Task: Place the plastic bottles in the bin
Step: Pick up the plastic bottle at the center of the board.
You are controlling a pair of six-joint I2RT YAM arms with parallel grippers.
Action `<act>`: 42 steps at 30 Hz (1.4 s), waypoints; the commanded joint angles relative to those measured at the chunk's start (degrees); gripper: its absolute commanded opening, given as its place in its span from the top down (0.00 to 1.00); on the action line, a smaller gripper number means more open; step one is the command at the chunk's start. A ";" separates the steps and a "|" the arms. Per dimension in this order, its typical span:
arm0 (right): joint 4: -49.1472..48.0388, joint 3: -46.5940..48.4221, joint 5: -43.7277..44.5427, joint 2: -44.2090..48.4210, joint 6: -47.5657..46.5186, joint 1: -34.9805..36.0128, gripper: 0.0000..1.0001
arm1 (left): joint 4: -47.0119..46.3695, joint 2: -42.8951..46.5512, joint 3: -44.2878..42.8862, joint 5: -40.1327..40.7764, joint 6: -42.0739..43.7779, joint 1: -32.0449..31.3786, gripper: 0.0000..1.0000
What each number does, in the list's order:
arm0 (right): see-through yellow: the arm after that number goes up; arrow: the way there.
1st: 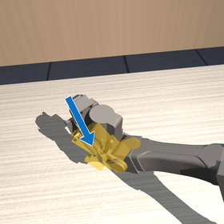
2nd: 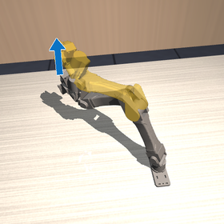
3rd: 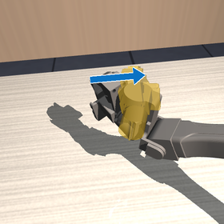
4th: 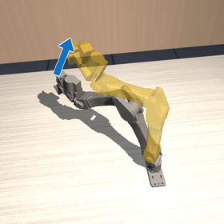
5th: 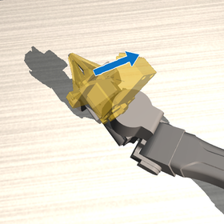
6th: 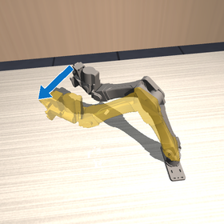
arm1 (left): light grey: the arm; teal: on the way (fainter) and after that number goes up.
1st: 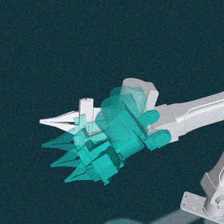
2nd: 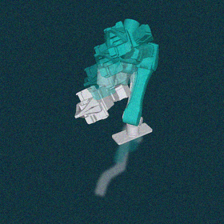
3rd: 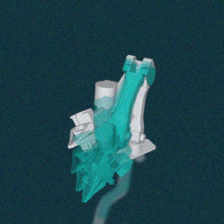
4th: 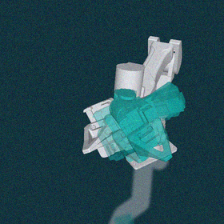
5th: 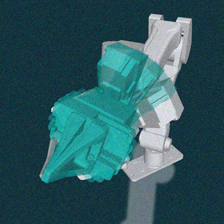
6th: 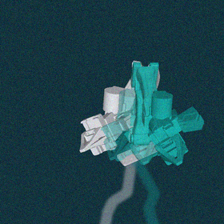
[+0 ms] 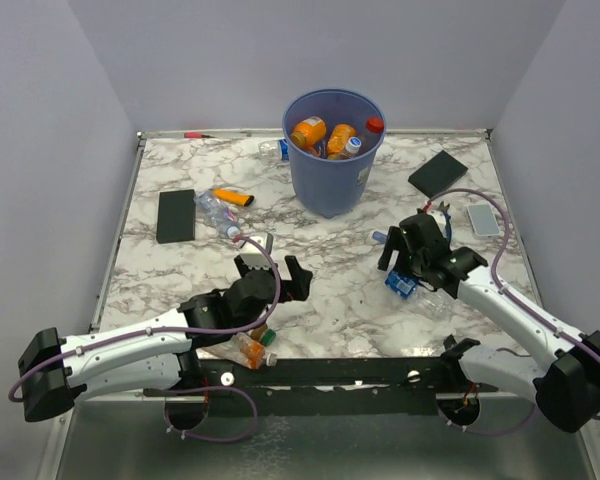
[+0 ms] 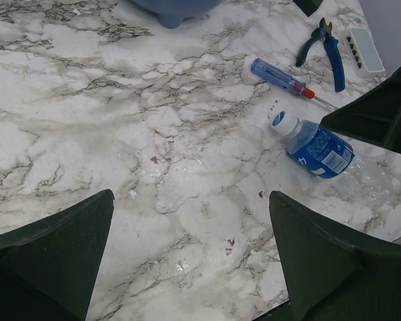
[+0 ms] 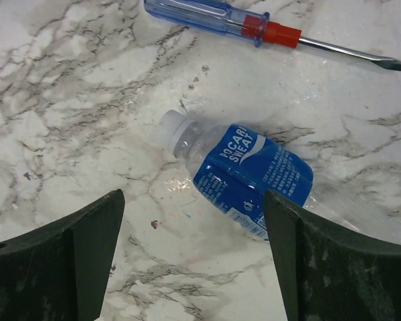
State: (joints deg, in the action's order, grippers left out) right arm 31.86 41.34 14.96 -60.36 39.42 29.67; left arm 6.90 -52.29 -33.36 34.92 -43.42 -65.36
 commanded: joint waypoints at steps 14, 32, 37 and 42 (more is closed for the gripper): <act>14.00 7.74 -3.56 -16.44 -10.11 0.12 0.14 | -9.02 3.25 7.94 -5.51 -1.87 0.05 0.01; 0.80 5.42 -20.10 -21.51 -7.45 0.38 0.24 | -9.43 6.75 10.28 -5.19 -2.85 -0.01 0.01; -3.62 2.89 -23.00 -21.31 -5.72 0.80 0.25 | -9.18 9.16 11.54 -4.87 -3.79 0.01 0.01; -11.31 -0.15 -28.73 -20.90 -2.11 1.55 0.48 | -9.35 10.34 12.10 -4.12 -4.11 -0.03 0.01</act>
State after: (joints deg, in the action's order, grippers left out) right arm 28.38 43.92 -7.57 -81.06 33.61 30.11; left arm -1.65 -43.03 -22.02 30.20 -46.72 -65.36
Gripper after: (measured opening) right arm 0.609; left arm 0.990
